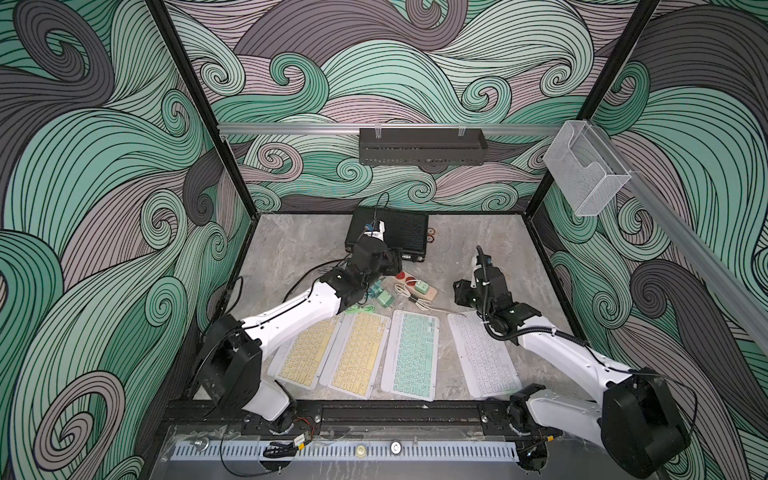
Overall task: Unplug the wireless keyboard
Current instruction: Place the power cord at the center of the board, then remove the plug from the socket.
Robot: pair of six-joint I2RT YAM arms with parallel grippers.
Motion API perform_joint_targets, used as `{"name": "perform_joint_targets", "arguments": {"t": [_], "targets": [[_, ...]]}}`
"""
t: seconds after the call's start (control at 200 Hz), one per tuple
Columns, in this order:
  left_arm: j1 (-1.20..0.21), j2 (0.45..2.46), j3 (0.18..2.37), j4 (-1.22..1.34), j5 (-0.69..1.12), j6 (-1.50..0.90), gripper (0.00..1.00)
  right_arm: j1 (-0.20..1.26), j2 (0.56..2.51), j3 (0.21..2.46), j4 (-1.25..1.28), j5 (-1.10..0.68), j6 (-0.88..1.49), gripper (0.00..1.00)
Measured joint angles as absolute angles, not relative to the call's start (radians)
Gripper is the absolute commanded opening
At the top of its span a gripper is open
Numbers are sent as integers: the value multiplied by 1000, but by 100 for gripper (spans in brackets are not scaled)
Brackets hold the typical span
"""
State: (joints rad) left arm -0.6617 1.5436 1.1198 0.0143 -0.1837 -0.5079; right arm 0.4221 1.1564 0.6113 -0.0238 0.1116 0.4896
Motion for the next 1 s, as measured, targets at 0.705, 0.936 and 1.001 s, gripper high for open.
{"name": "perform_joint_targets", "arguments": {"t": [0.705,0.936,1.001], "targets": [[-546,1874,1179,20,225,-434,39,479,1306,697,181,-80,-180,58],[-546,1877,1179,27,285,-430,37,479,1306,709,68,-139,-380,61],[-546,1877,1179,34,303,-430,37,479,1305,708,45,-153,-418,63]]}}
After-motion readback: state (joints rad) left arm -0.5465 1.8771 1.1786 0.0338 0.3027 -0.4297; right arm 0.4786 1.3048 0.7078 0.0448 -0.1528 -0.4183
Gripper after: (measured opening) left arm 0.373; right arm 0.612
